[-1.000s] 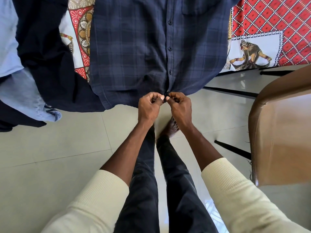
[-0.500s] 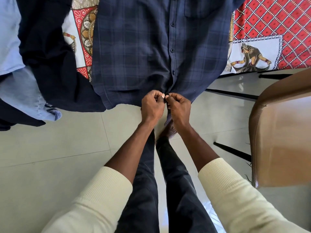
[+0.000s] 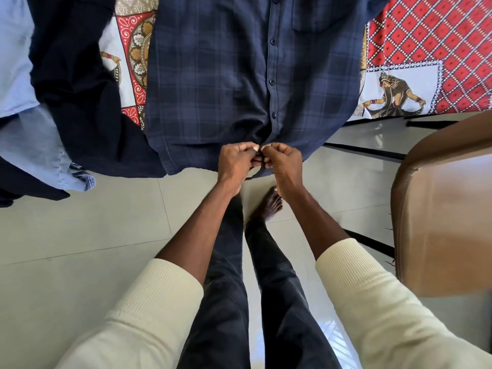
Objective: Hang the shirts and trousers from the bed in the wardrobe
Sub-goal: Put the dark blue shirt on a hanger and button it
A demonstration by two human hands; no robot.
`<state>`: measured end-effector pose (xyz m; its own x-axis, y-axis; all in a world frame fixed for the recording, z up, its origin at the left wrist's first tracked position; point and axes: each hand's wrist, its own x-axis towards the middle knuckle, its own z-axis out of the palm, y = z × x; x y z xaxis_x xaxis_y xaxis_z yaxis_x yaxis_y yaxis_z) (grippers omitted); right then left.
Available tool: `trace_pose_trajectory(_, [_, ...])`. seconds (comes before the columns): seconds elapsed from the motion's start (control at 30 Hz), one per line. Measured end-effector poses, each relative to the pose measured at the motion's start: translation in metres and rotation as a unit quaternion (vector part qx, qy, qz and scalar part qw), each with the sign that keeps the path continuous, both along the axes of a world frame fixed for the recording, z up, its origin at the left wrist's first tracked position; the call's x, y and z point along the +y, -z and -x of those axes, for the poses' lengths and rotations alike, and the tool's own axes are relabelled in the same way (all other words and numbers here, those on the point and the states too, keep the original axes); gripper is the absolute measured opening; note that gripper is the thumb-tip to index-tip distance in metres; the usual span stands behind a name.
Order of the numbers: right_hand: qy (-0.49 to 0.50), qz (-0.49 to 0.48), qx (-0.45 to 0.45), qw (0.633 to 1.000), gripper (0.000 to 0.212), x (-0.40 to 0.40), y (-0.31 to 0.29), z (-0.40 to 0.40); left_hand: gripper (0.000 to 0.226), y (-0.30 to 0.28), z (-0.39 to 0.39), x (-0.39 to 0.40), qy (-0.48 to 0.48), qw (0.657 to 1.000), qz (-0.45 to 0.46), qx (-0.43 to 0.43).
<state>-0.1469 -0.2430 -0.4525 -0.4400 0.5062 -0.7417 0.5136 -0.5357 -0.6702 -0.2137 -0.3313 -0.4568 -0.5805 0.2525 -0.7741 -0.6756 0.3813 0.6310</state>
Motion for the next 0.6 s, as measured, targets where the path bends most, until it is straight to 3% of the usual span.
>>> trace_pose_trajectory(0.3, [-0.201, -0.209, -0.049, 0.956, 0.013, 0.008, 0.004, 0.005, 0.012, -0.008, 0.014, 0.007, 0.014, 0.997, -0.054, -0.059])
trace_pose_trajectory(0.6, [-0.201, -0.249, -0.041, 0.947, 0.011, 0.009, 0.002, 0.006, 0.008, -0.011, 0.029, 0.009, 0.048, 0.995, -0.061, -0.066])
